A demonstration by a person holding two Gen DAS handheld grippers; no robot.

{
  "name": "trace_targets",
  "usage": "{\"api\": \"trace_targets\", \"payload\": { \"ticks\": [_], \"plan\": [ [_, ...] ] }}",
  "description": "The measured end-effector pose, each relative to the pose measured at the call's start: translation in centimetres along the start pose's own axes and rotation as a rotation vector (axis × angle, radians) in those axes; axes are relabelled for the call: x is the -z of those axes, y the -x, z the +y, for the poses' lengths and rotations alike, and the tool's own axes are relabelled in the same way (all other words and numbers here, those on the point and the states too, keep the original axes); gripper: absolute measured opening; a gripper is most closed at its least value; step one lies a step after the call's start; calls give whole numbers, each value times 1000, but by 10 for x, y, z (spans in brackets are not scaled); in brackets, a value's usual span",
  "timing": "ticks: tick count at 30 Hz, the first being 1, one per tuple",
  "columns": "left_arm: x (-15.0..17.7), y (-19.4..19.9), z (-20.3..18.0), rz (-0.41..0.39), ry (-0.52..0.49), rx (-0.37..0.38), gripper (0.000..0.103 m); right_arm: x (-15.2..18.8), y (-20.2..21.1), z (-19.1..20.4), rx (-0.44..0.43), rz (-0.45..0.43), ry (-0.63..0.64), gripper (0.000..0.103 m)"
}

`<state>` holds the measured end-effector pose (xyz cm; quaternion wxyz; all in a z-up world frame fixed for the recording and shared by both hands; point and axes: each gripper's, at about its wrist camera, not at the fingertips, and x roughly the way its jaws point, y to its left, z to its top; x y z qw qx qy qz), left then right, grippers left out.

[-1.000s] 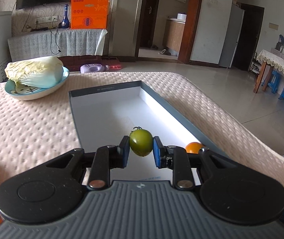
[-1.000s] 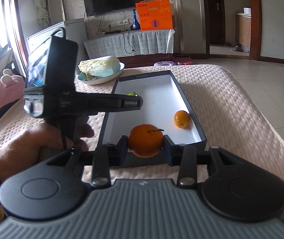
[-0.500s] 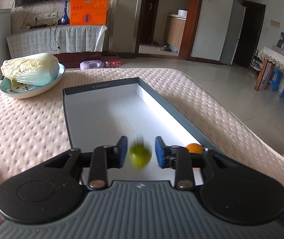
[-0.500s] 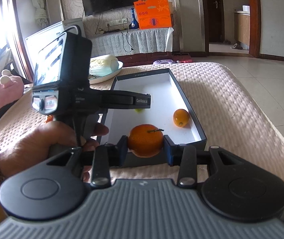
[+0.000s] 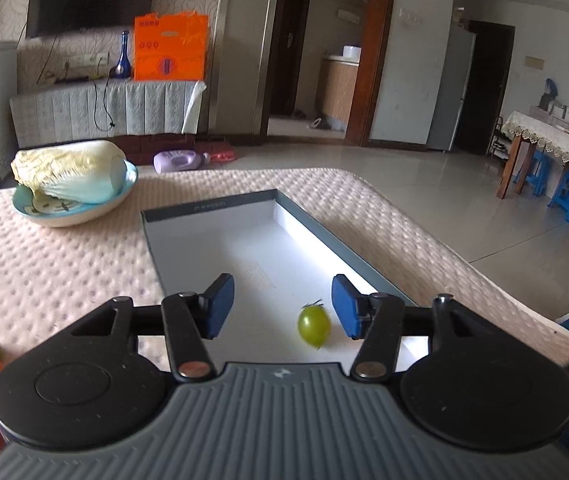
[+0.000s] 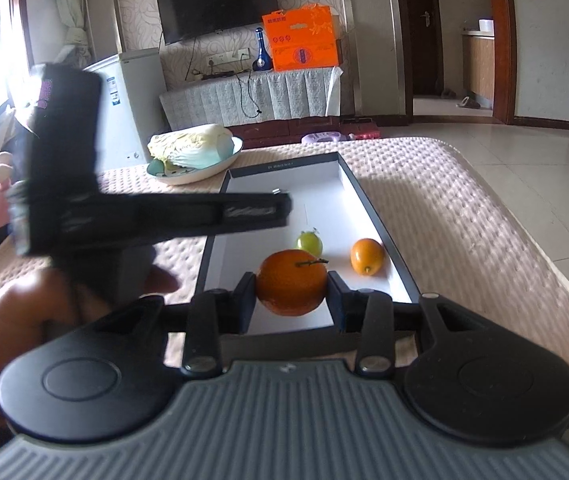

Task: Organize fruits
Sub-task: 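Lower the mandarin into the grey box and open the right tool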

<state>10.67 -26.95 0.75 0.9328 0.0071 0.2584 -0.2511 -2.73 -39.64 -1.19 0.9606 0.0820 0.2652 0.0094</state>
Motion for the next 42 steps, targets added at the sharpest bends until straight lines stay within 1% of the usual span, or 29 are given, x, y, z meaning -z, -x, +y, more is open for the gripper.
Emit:
{"api": "trace_targets", "payload": {
  "ticks": [4, 7, 10, 13, 16, 18, 21, 23, 29, 31, 36, 40, 41, 42],
  "plan": [
    [3, 18, 12, 0, -2, -28, 60, -5, -12, -4, 17, 5, -16, 40],
    [5, 35, 22, 12, 3, -71, 60, -8, -24, -6, 24, 27, -16, 41],
    [6, 58, 35, 14, 37, -112, 60, -13, -34, -11, 31, 38, -27, 41],
    [10, 82, 45, 12, 69, -128, 60, -14, -40, -16, 28, 59, -85, 41],
    [18, 103, 47, 33, 69, -135, 60, -14, -42, -9, 22, 66, -80, 41],
    [25, 121, 47, 37, 73, -129, 60, -14, -42, -2, 11, 62, -62, 41],
    [41, 146, 45, 60, 101, -99, 60, -13, -44, 2, 0, 71, -62, 41],
    [52, 155, 41, 77, 99, -101, 60, -13, -46, 3, 1, 79, -62, 41],
    [65, 154, 43, 110, 97, -115, 60, -12, -47, 5, 3, 85, -75, 41],
    [68, 152, 48, 123, 103, -138, 60, -12, -49, 6, 4, 88, -73, 41],
    [68, 156, 65, 119, 125, -176, 61, -11, -57, 8, 15, 110, -81, 42],
    [70, 160, 77, 123, 118, -213, 64, -11, -60, 11, 43, 117, -80, 42],
    [71, 161, 81, 123, 118, -221, 64, -11, -60, 11, 41, 112, -84, 43],
    [71, 162, 84, 123, 117, -232, 64, -12, -59, 12, 39, 100, -89, 48]
  ]
}}
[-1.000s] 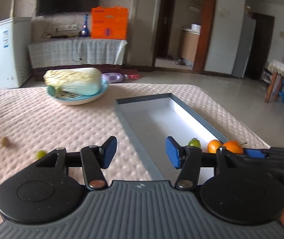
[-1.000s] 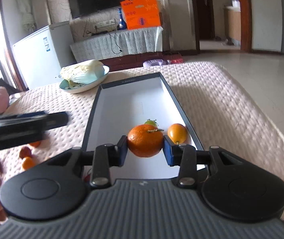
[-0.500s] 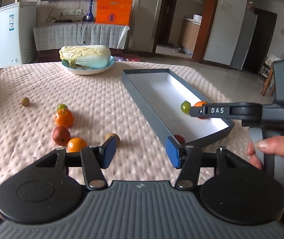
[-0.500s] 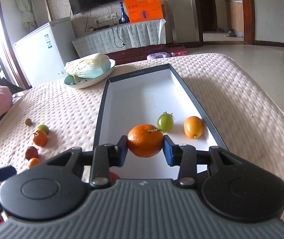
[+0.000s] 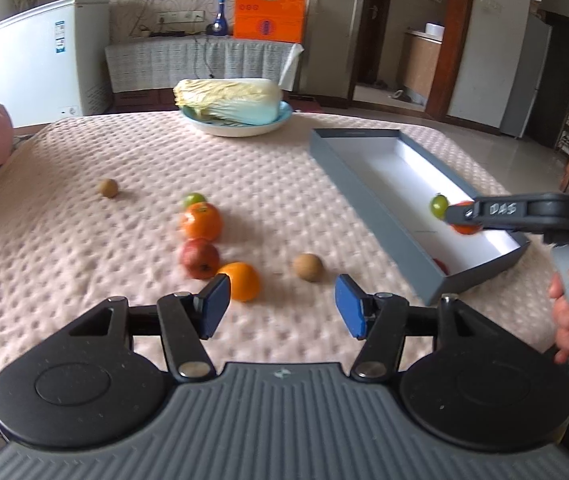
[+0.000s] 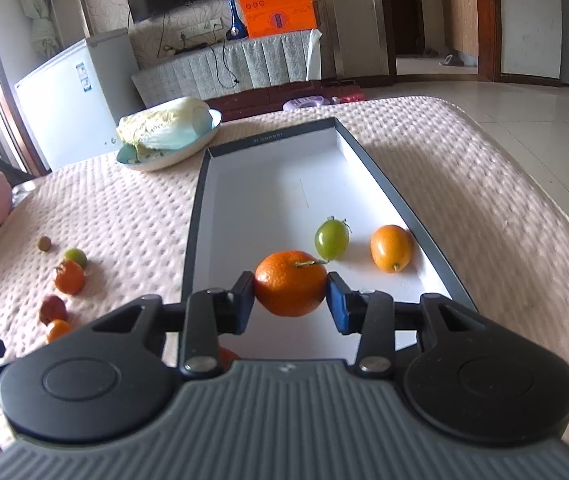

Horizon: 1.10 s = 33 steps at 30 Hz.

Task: Organize fruits
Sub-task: 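Lower the mandarin into the grey box and open the right tool, then grasp the brown round kiwi fruit with the right tool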

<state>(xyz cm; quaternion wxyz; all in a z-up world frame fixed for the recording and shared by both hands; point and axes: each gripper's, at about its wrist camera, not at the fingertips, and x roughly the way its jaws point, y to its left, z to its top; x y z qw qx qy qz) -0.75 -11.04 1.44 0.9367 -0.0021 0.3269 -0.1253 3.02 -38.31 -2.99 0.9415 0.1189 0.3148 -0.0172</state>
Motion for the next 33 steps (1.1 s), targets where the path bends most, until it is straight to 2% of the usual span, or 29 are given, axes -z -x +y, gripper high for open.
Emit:
{"api": "trace_targets", "payload": {
  "ticks": [2, 7, 18, 23, 33],
  "plan": [
    [1, 0, 7, 2, 2, -18, 64, -2, 3, 2, -5, -25, -4, 51],
    [2, 1, 21, 0, 12, -54, 64, -5, 13, 8, -26, -95, 5, 51],
    [1, -1, 38, -12, 28, -89, 64, 1, 40, 57, -193, -178, 193, 51],
    [-2, -6, 42, -10, 41, -101, 64, 8, 42, 76, -244, -150, 236, 51],
    [-6, -7, 52, -24, 76, -94, 64, 37, 27, 112, -267, -51, 362, 50]
  ]
}}
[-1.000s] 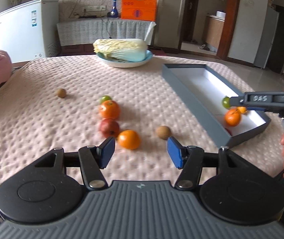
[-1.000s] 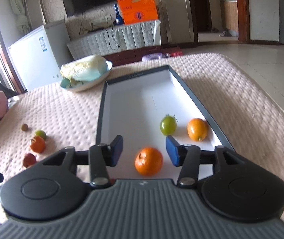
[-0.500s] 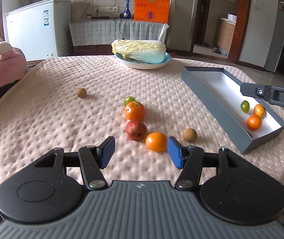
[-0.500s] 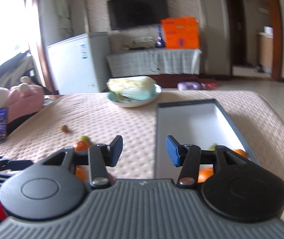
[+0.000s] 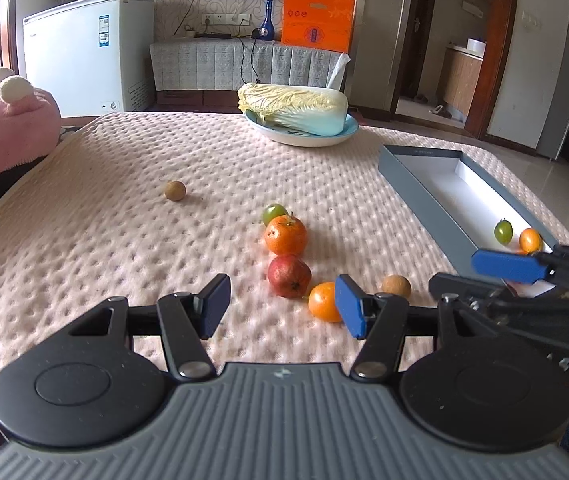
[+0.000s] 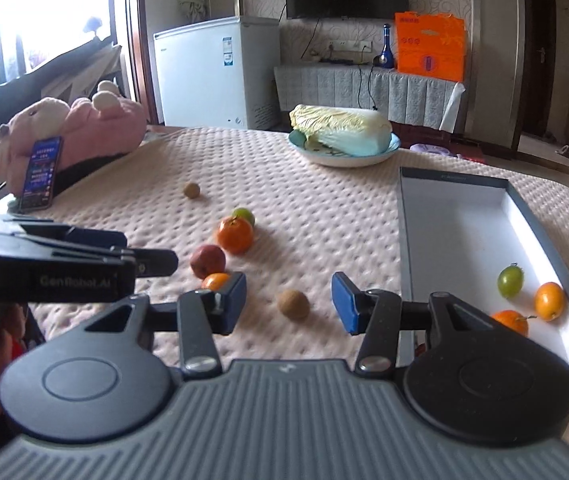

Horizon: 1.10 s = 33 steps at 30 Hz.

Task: Organize fruits
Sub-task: 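Grasp the brown round kiwi fruit with the right tool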

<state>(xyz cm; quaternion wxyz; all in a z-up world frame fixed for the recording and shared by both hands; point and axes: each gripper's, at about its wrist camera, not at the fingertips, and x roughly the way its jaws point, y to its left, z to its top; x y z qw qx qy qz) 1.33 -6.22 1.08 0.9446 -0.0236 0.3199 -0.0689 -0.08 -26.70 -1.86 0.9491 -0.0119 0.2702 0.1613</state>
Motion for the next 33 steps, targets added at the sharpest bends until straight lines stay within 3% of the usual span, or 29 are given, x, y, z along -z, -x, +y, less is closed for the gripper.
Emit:
{"api": "trace_targets", "payload": {
  "ticks": [12, 20, 33],
  "plan": [
    [-1, 4, 12, -9, 18, 12, 64, 4, -20, -1, 34, 47, -37, 50],
    [0, 5, 21, -10, 24, 14, 64, 7, -44, 9, 52, 101, -10, 40],
    [4, 5, 31, 9, 12, 0, 64, 9, -71, 11, 77, 152, -30, 39]
  ]
}}
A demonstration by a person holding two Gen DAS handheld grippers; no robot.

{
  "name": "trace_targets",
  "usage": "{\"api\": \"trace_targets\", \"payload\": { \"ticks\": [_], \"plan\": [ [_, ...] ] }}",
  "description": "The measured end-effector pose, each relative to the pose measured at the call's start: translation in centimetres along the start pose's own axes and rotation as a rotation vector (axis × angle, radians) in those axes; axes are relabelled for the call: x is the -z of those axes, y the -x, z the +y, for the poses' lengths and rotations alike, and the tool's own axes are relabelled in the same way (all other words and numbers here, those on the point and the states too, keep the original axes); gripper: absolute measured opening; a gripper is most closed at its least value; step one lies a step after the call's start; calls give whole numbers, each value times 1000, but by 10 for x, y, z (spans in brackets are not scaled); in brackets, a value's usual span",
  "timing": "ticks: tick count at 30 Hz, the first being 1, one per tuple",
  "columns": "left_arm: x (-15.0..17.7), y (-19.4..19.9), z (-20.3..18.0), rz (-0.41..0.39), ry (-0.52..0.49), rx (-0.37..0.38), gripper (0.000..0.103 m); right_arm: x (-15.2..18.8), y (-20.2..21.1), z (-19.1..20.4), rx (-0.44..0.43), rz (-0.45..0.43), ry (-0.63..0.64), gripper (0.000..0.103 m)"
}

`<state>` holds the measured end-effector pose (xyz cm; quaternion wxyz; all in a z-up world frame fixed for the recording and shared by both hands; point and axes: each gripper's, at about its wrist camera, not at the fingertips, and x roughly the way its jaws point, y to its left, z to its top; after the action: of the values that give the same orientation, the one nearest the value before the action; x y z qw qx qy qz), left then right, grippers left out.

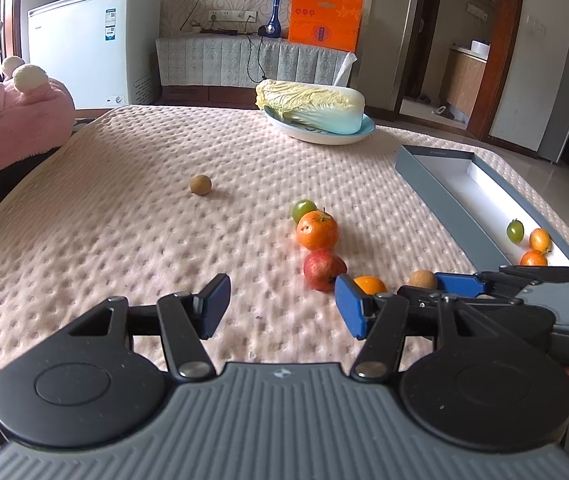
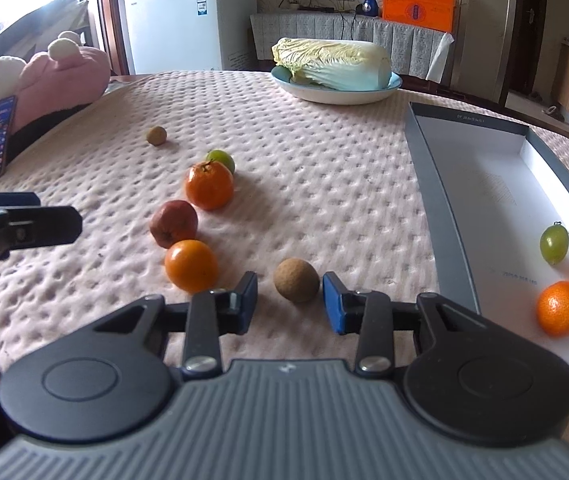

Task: Organize fruits
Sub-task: 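Grasp the brown round kiwi fruit with the right tool, then grasp the orange with the left tool while the right tool holds the kiwi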

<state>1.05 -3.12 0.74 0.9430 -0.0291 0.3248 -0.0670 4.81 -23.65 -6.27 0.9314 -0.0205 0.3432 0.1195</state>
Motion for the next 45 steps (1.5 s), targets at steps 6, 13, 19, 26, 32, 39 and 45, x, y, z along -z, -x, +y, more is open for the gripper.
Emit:
{"api": "trace_targets", "payload": {
  "ticks": [6, 13, 19, 26, 32, 39, 45],
  "plan": [
    [1, -1, -2, 1, -10, 0, 64, -2, -3, -1, 9, 1, -5, 29],
    [2, -5, -7, 9, -33, -9, 64, -2, 0, -3, 9, 9, -3, 28],
    [4, -6, -10, 7, -43, -12, 64, -6, 16, -10, -22, -16, -41, 28],
    [5, -8, -18, 8, -58, -5, 64, -7, 38, -17, -42, -48, -44, 28],
    [6, -9, -26, 5, -69, 25, 64, -7, 60, -24, -47, -85, -33, 28],
    [10, -17, -35, 24, -85, 45, 64, -9, 78, -35, -48, -123, -45, 28],
    [14, -27, -46, 35, -103, 63, 63, -8, 89, -36, -59, -143, -35, 28]
  ]
}}
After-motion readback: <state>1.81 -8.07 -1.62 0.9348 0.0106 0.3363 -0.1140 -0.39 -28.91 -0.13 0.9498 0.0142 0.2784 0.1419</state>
